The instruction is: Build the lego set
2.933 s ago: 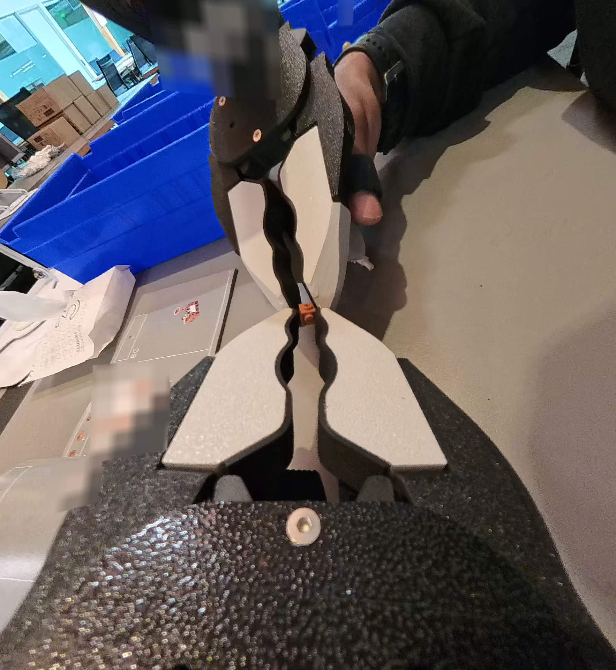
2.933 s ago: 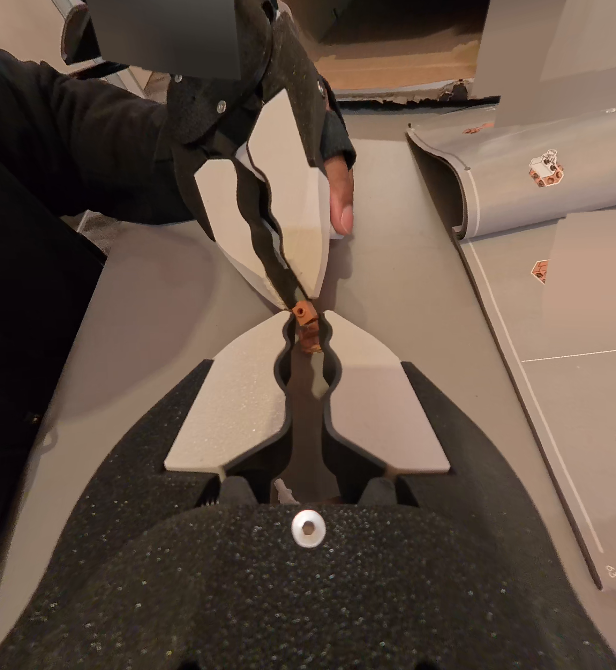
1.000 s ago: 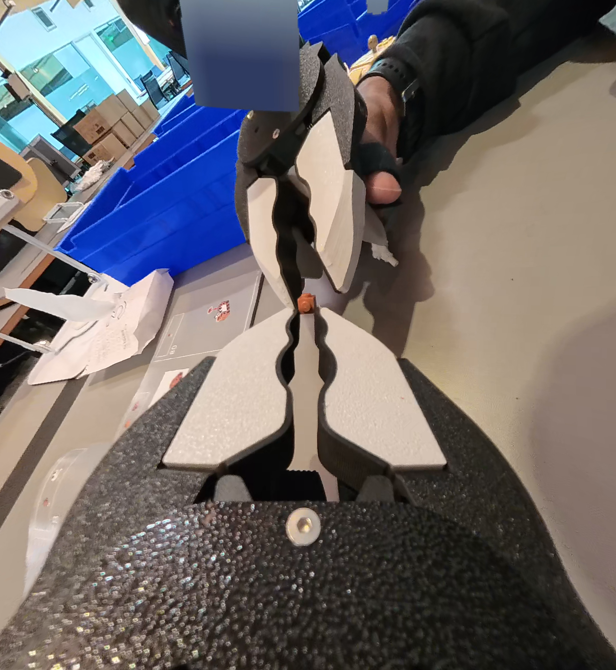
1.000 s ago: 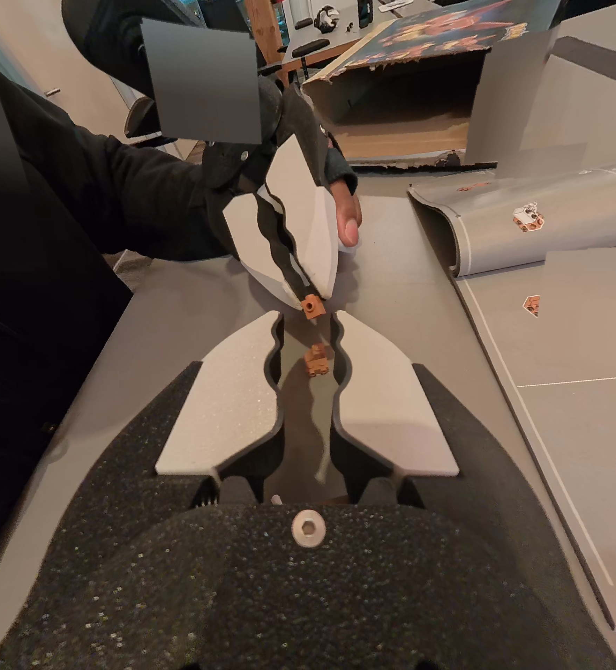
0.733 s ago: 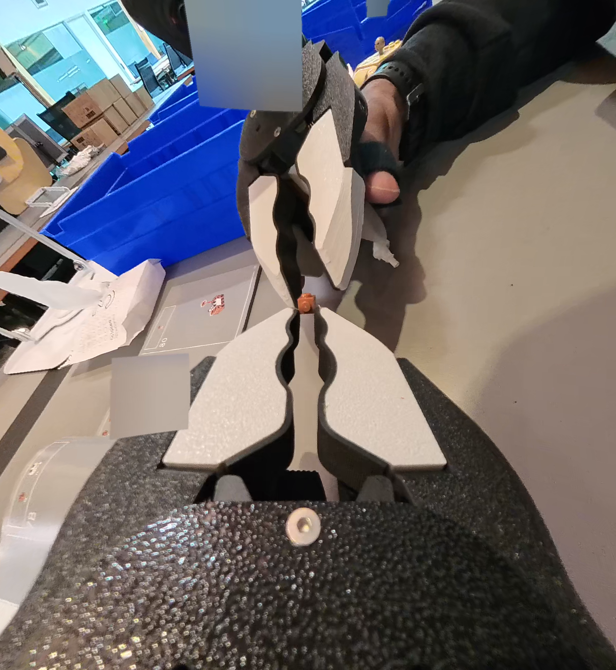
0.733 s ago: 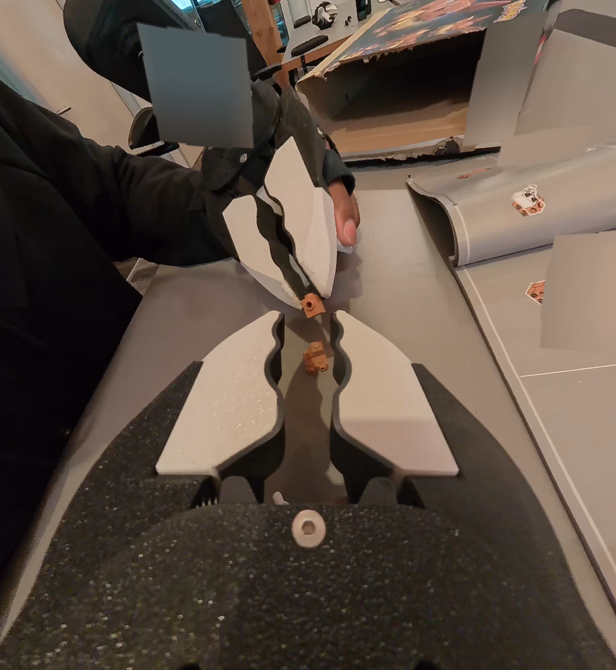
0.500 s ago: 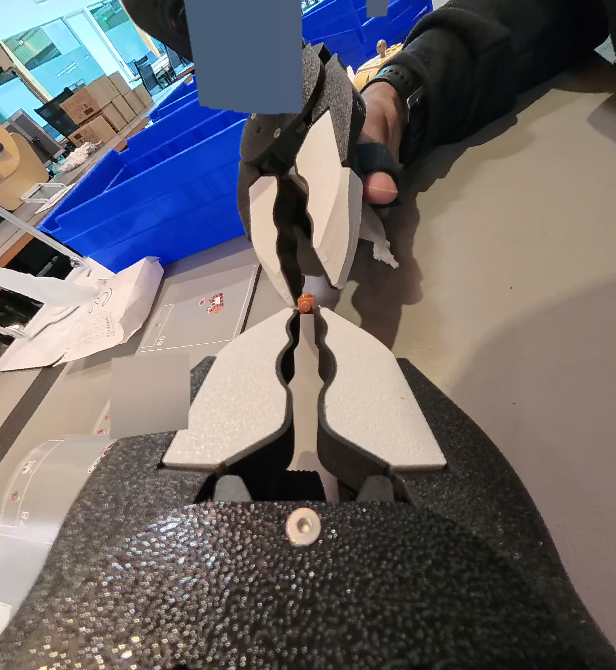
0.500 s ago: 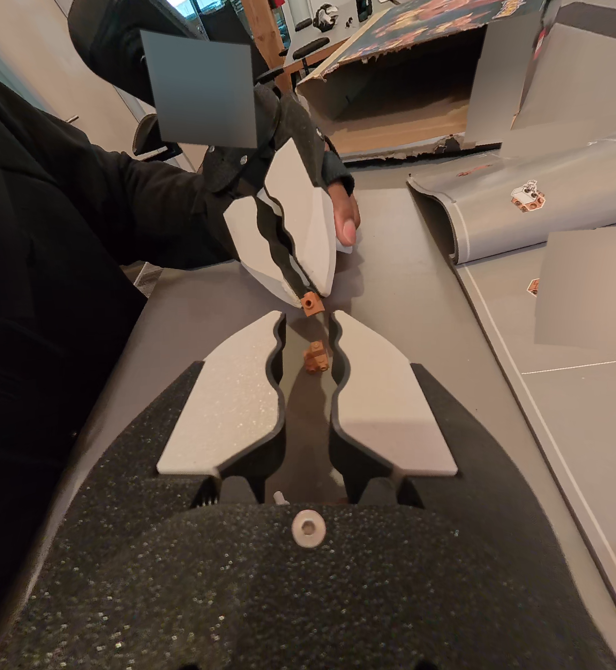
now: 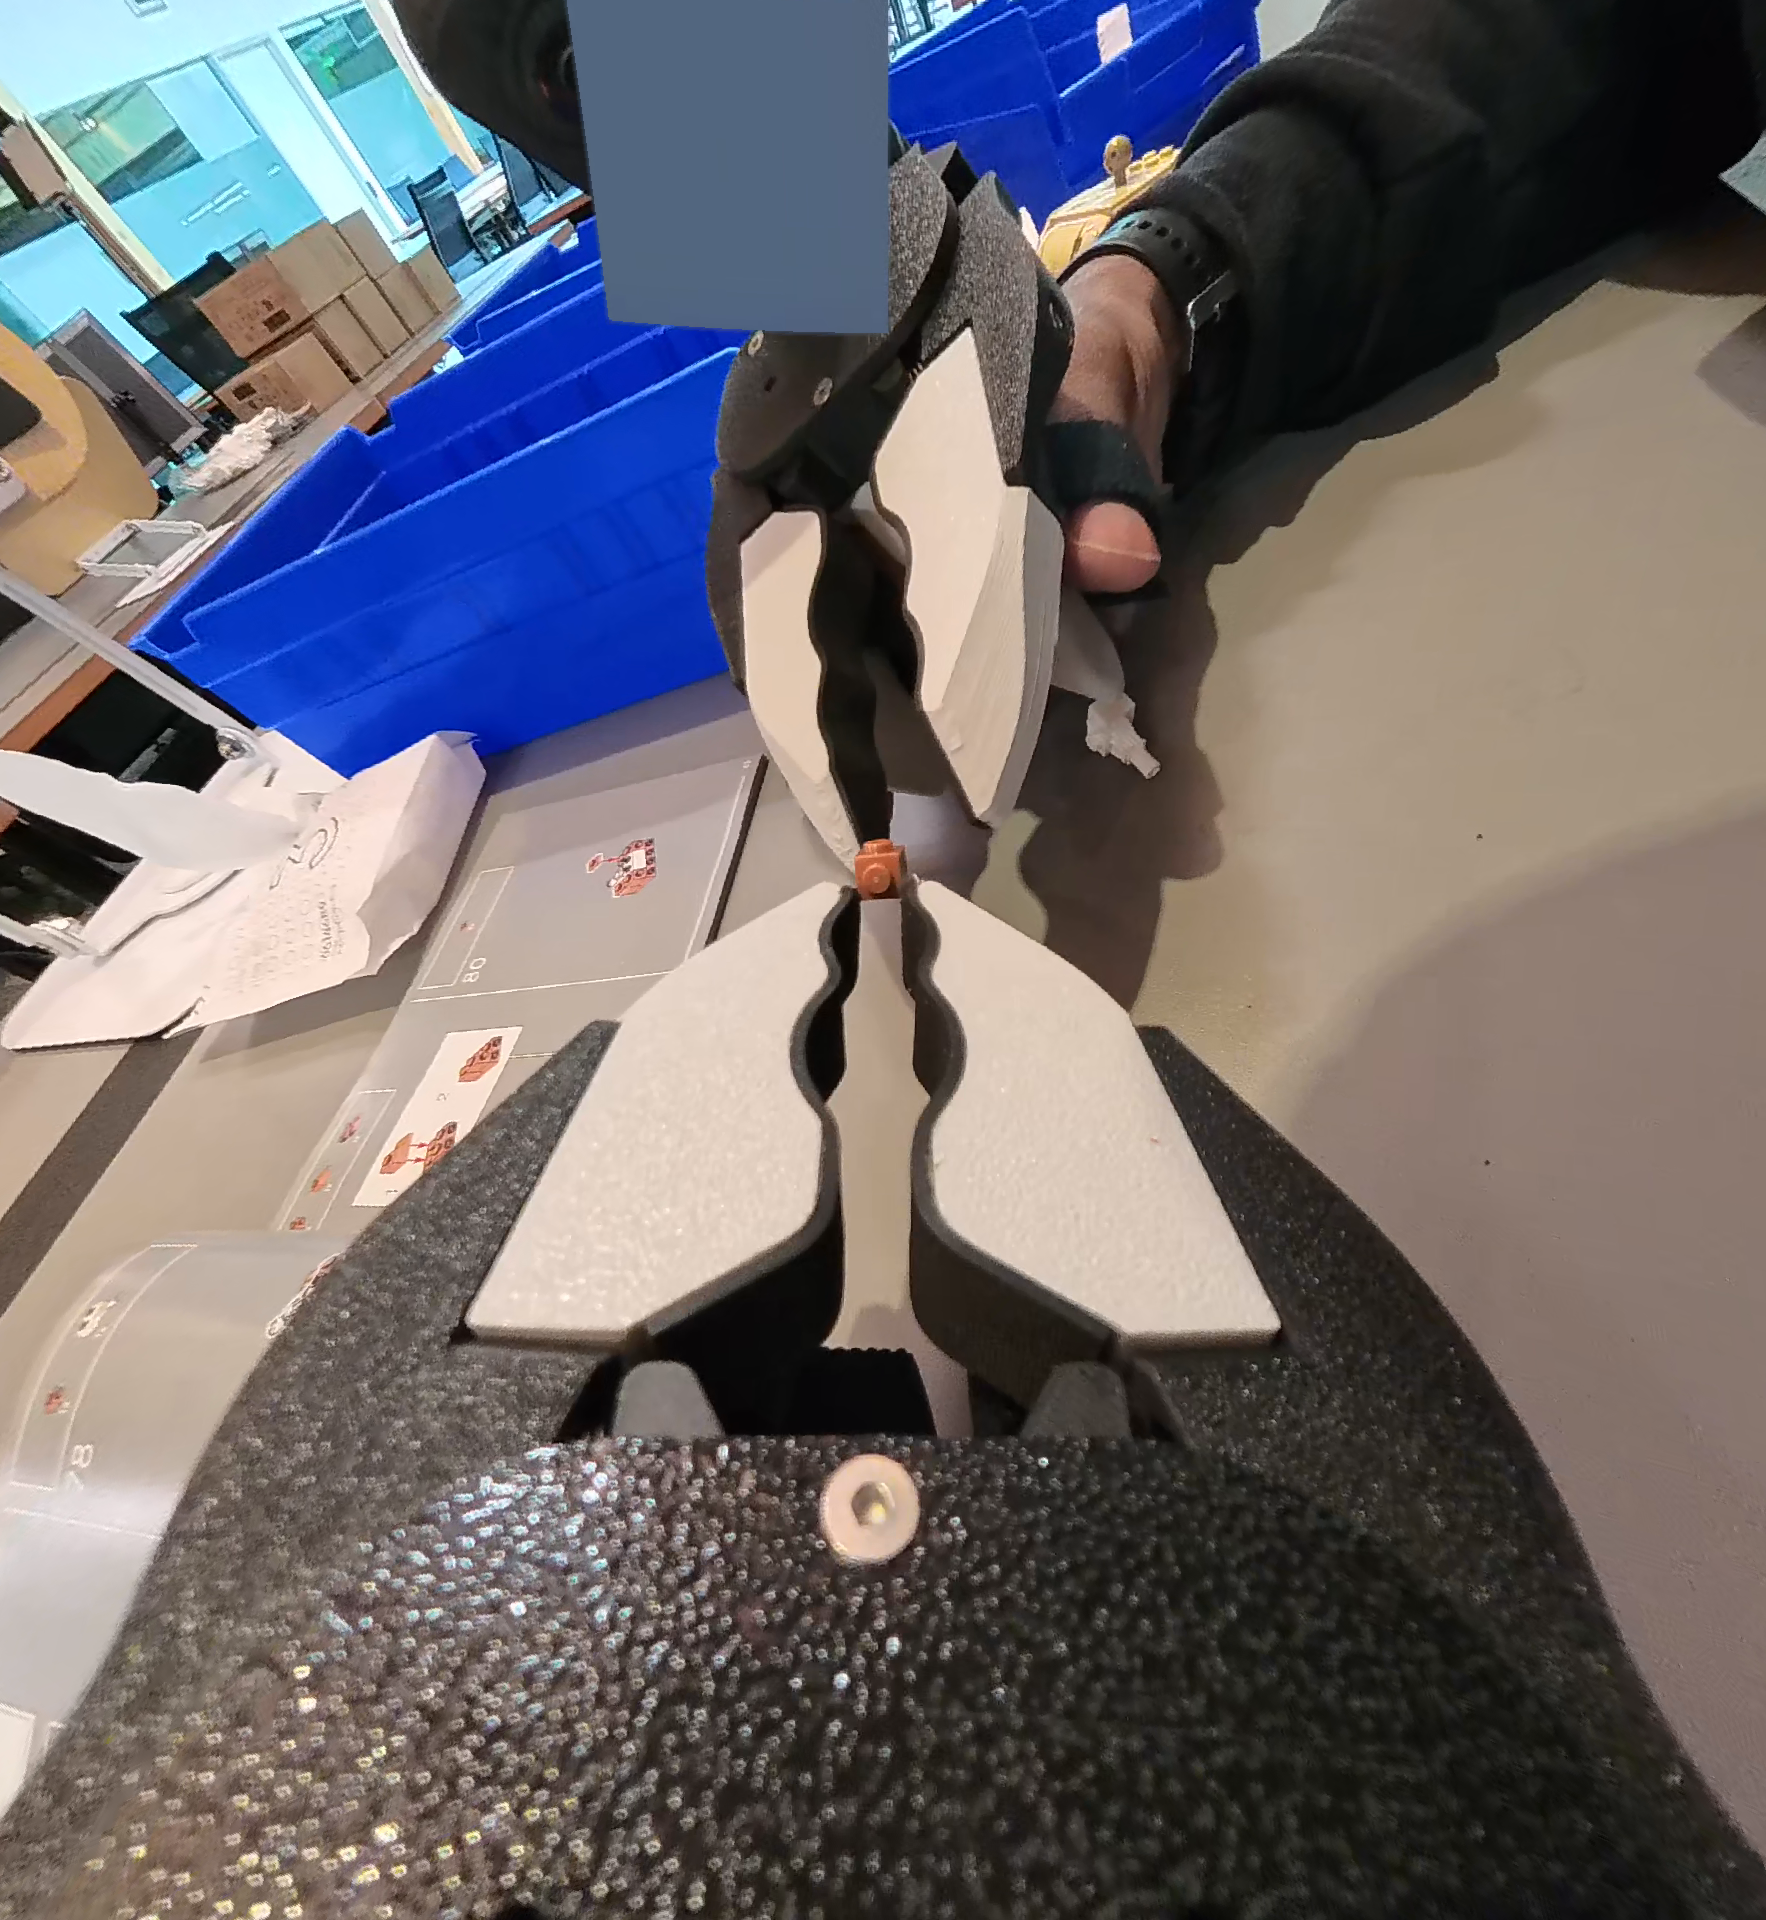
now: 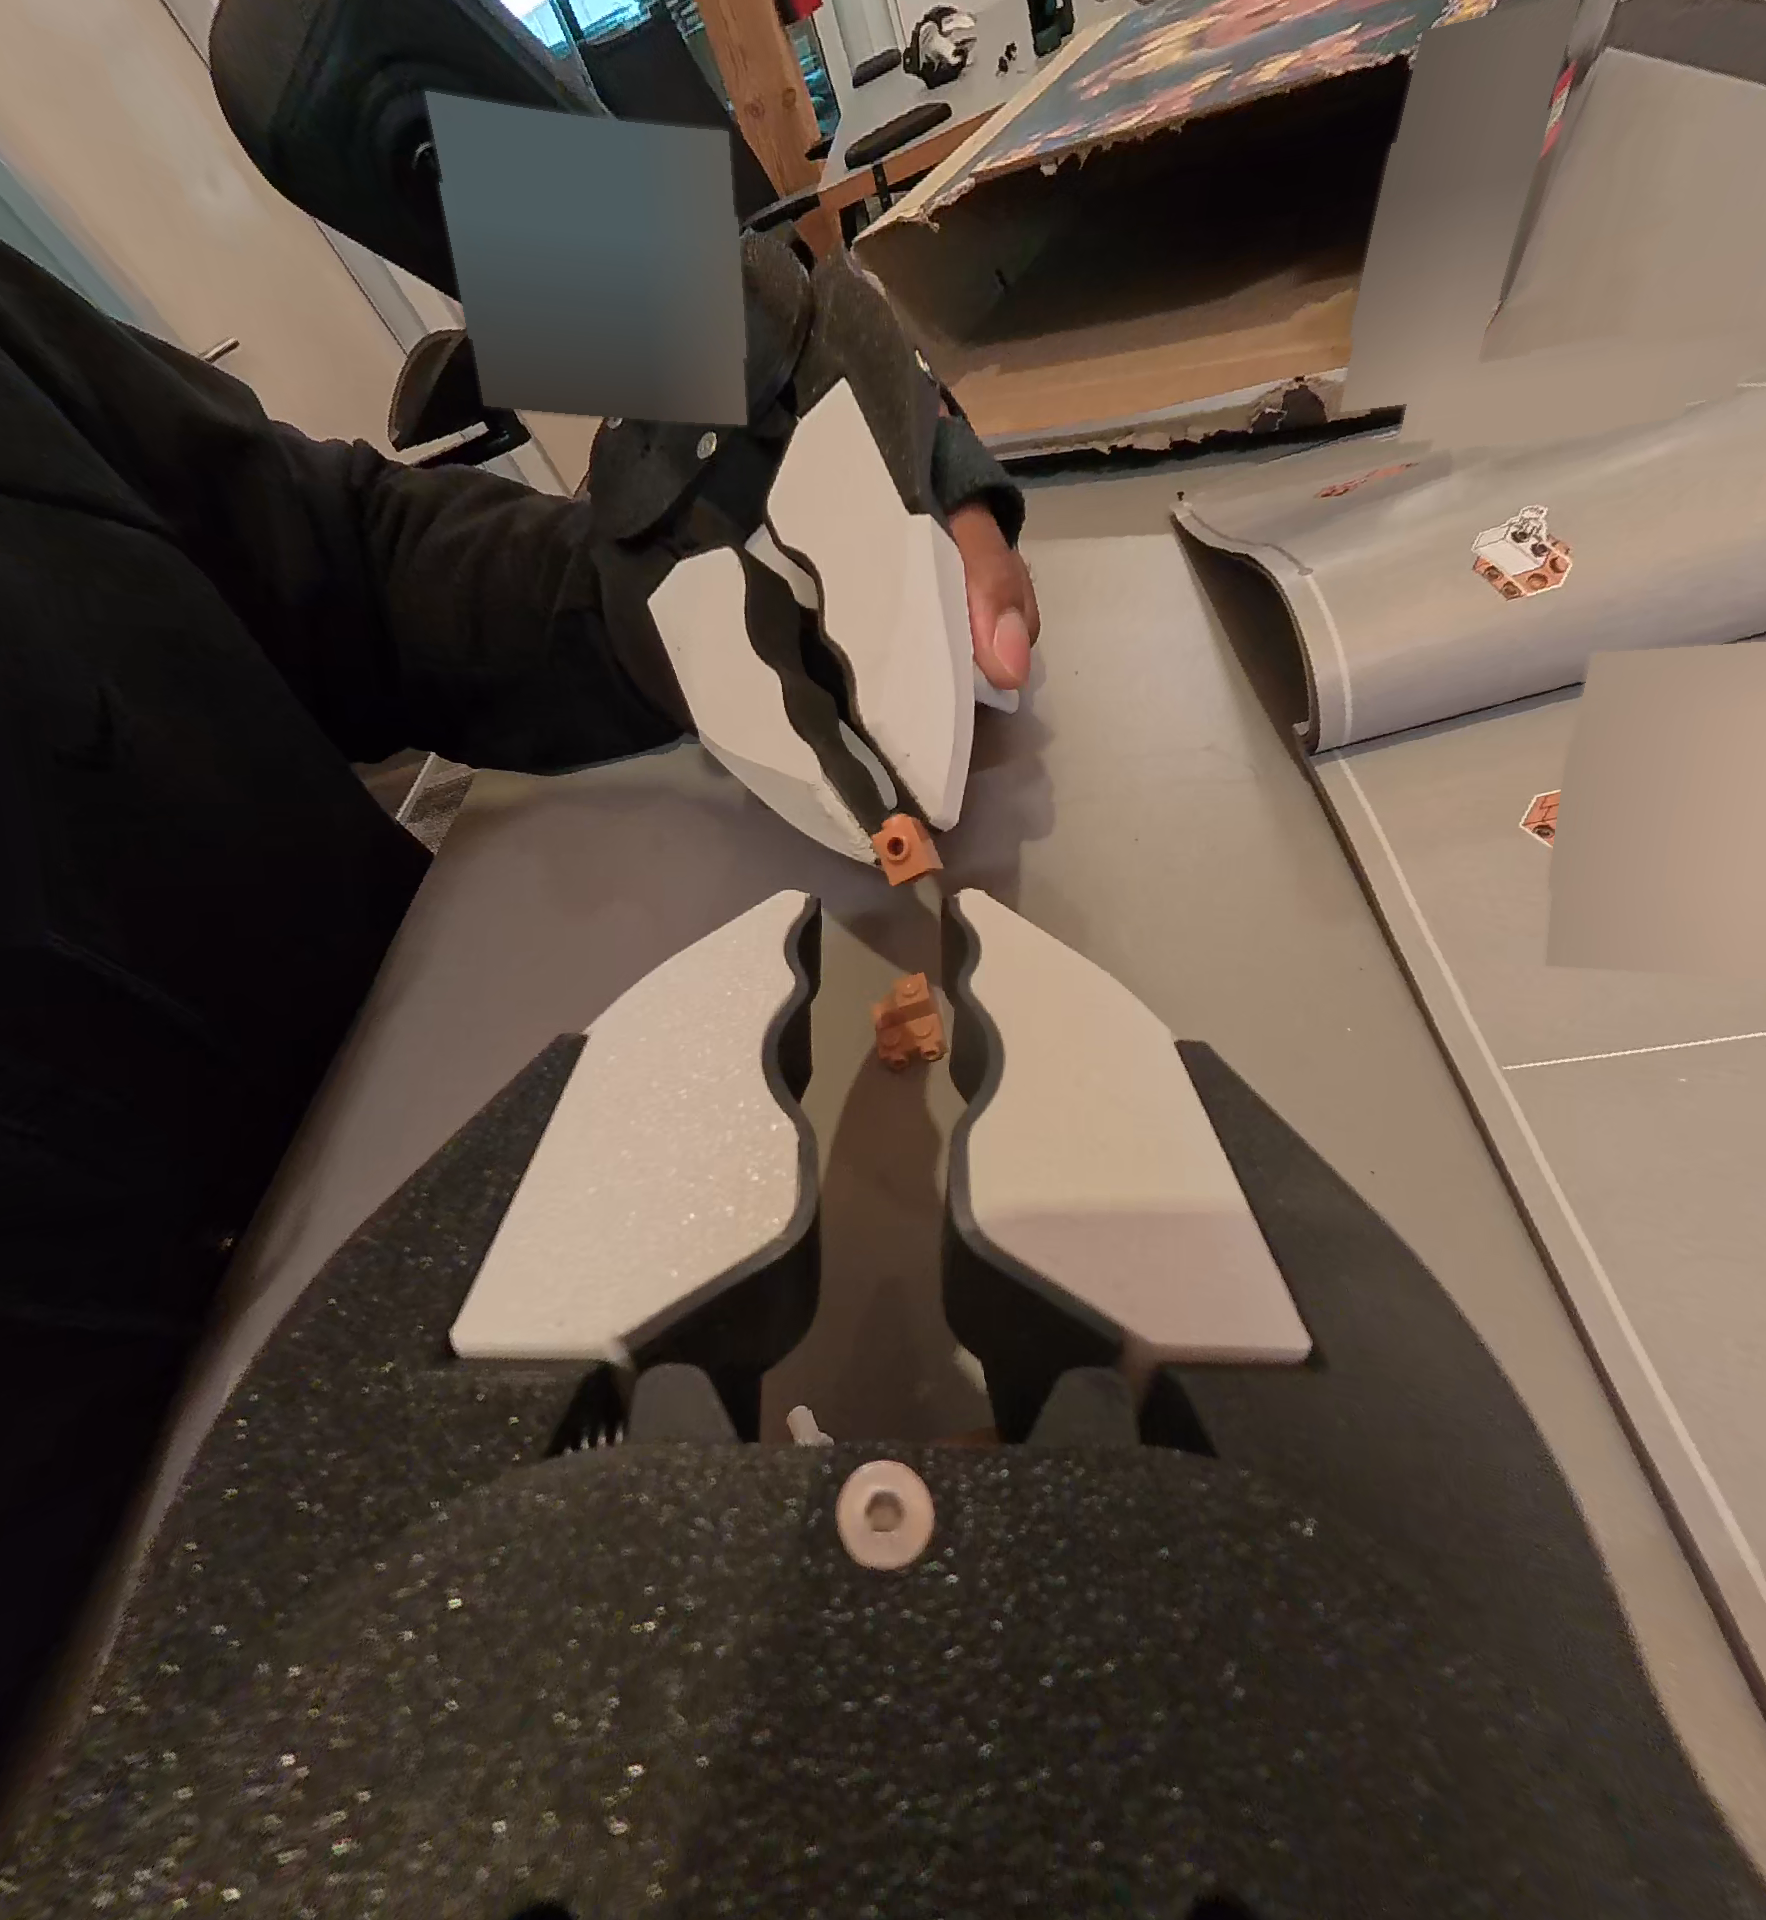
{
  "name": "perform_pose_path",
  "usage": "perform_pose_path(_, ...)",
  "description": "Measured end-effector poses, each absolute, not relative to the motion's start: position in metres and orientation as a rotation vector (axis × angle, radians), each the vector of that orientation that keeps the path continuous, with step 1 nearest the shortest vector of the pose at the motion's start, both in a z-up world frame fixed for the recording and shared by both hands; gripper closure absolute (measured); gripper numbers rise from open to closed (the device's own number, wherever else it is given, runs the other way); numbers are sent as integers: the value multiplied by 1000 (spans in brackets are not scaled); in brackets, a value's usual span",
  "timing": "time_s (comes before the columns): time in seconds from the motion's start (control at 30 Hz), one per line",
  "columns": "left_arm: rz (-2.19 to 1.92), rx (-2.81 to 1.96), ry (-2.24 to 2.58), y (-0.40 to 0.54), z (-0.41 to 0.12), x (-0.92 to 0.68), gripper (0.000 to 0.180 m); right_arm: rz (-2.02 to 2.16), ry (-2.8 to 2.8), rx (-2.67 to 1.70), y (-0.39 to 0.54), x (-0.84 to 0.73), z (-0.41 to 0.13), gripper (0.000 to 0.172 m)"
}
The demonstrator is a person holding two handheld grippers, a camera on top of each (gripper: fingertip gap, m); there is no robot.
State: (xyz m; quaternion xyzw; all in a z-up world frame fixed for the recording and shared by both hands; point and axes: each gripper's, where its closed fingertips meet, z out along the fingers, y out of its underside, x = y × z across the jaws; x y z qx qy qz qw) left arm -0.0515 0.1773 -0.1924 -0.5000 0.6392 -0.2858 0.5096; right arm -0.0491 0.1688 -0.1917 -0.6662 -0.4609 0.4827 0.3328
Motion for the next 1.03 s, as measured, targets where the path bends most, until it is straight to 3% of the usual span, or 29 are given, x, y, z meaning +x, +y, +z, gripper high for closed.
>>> perform_pose_path(0.63,-692,-1263,1590,176,-202,-51,173,1242,-1199,-1760,171,-50,-195,155)
perform_pose_path(1.03,-628,-1326,1670,173,-212,-51,173,1003,-1283,-1716,170,-55,-201,160)
